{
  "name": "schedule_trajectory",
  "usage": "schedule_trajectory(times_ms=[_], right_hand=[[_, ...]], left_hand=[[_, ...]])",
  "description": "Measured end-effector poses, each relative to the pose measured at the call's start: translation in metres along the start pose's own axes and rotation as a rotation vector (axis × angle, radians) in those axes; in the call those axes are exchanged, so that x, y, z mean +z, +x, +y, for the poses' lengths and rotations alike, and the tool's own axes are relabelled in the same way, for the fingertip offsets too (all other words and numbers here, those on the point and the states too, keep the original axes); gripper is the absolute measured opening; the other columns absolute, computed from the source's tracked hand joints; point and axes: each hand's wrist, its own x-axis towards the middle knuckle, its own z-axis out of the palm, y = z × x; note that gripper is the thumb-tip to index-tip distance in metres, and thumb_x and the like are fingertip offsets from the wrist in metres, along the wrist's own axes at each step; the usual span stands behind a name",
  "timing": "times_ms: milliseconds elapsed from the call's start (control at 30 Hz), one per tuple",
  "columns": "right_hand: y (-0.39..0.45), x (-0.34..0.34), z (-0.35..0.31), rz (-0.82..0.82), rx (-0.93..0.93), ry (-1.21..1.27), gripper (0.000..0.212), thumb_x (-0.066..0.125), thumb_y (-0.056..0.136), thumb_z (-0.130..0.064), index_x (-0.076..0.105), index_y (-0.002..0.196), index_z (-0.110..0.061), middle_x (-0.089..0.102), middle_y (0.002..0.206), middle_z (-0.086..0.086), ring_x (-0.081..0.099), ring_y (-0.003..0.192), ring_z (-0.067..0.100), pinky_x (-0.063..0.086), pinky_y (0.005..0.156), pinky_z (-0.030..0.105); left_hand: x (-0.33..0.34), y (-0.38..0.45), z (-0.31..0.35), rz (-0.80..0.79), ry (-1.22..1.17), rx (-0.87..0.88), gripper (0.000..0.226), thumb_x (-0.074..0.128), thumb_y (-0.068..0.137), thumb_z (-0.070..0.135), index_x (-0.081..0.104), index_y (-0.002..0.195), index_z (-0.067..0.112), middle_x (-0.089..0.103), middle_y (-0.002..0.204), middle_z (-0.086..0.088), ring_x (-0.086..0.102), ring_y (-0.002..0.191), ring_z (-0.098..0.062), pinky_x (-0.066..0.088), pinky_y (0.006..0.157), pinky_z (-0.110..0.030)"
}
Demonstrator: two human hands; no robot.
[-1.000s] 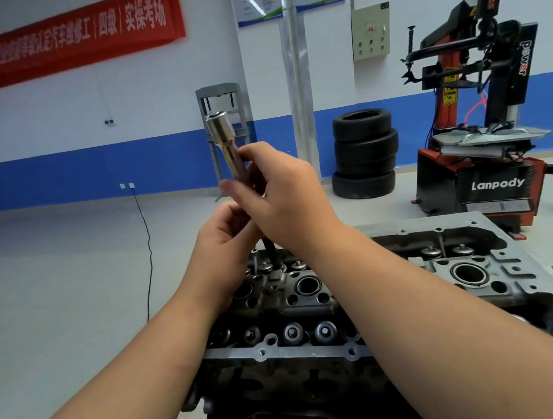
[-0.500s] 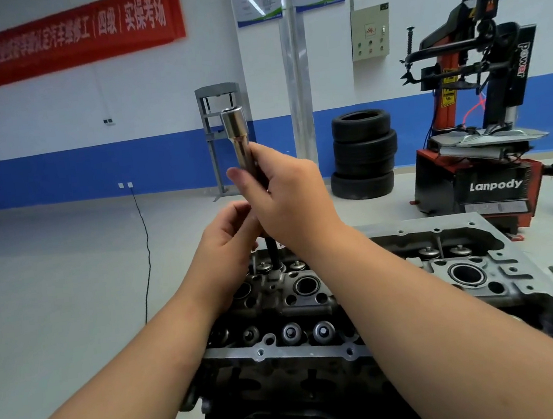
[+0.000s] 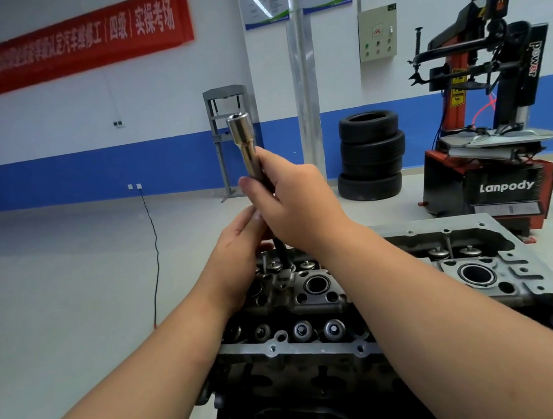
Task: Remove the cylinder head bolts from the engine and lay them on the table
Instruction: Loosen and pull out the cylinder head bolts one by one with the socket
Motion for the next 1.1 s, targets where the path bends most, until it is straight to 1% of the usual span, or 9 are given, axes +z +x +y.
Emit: schedule_trajectory(times_ms=[167,267,367,500,600,800,900,1000,1100], right_hand=[[-0.0015,0.0010,-0.0032,-0.056,0.043,0.005,0.058,0.048,0.104,-0.027,0.026,0.157,-0.020,0.068,0.084,0.009,0.060,0.074,0.029,0.050,0.073,0.045],[-0.0031,0.0006,-0.0036,0.047,-0.059,-0.008,0.037,0.063,0.097,-0.026,0.057,0.131,-0.013,0.067,0.087,0.001,0.060,0.080,0.022,0.050,0.076,0.042],[-0.0030,0.0006,-0.0015,0.101,-0.066,-0.007,0.013,0.065,0.096,-0.020,0.062,0.100,-0.007,0.055,0.071,-0.002,0.050,0.067,0.021,0.046,0.067,0.044],[0.0005,-0.0014,-0.0012,-0.010,0.071,0.065,0.033,0.051,0.103,-0.023,0.054,0.134,-0.012,0.063,0.074,0.004,0.058,0.071,0.026,0.050,0.072,0.046],[-0.0002,-0.0009,-0.0013,0.000,0.083,0.069,0.042,0.051,0.103,-0.027,0.046,0.144,-0.016,0.059,0.072,0.001,0.055,0.069,0.024,0.046,0.067,0.040],[0.0002,0.0002,0.0030,0.133,0.018,-0.028,0.022,0.065,0.096,-0.021,0.050,0.080,-0.016,0.043,0.064,-0.006,0.041,0.063,0.015,0.033,0.061,0.029],[0.0017,0.0006,0.0050,0.052,0.083,0.047,0.004,0.057,0.101,-0.022,0.059,0.104,-0.021,0.044,0.058,-0.010,0.042,0.058,0.012,0.035,0.059,0.027],[-0.0001,0.0011,0.0016,0.015,0.118,0.058,0.051,0.050,0.104,-0.024,0.037,0.153,-0.022,0.054,0.064,-0.005,0.051,0.061,0.017,0.044,0.062,0.031],[-0.0013,0.0000,-0.0001,0.041,0.057,0.047,0.041,0.057,0.101,-0.025,0.051,0.141,-0.014,0.068,0.086,0.004,0.062,0.080,0.022,0.051,0.077,0.040]], left_hand=[[-0.0018,0.0018,-0.0012,0.048,-0.010,0.023,0.018,0.063,0.096,0.037,0.077,0.104,0.029,0.078,0.098,-0.001,0.070,0.094,-0.019,0.054,0.091,-0.051],[-0.0002,0.0031,-0.0016,0.079,0.012,0.049,0.025,0.072,0.092,0.033,0.072,0.114,0.020,0.079,0.100,-0.002,0.072,0.093,-0.010,0.056,0.081,-0.032],[-0.0002,0.0019,-0.0014,0.095,-0.003,0.024,0.039,0.068,0.088,0.050,0.072,0.111,0.019,0.077,0.104,-0.011,0.070,0.093,-0.021,0.052,0.092,-0.055],[-0.0013,0.0015,-0.0014,0.049,-0.010,-0.013,0.034,0.048,0.103,0.043,0.073,0.115,0.024,0.078,0.110,-0.006,0.069,0.112,-0.034,0.048,0.106,-0.059],[-0.0024,0.0027,-0.0039,0.064,0.040,0.043,0.020,0.056,0.107,0.031,0.072,0.109,0.021,0.079,0.095,0.005,0.072,0.089,-0.012,0.056,0.085,-0.034],[-0.0007,0.0044,-0.0067,0.094,0.048,0.076,0.012,0.056,0.107,0.021,0.068,0.107,0.020,0.078,0.088,0.013,0.070,0.082,0.003,0.050,0.073,-0.010],[0.0010,0.0032,-0.0058,0.023,0.060,0.041,0.026,0.042,0.112,0.027,0.068,0.117,0.028,0.079,0.104,0.015,0.071,0.097,0.002,0.049,0.081,-0.010],[0.0007,0.0027,-0.0045,0.019,0.047,0.054,0.022,0.048,0.111,0.025,0.070,0.115,0.023,0.079,0.101,0.010,0.072,0.094,-0.003,0.051,0.081,-0.014],[-0.0016,0.0039,-0.0050,0.078,0.021,0.062,0.007,0.065,0.102,0.021,0.070,0.103,0.016,0.075,0.083,0.010,0.067,0.077,-0.002,0.051,0.071,-0.016]])
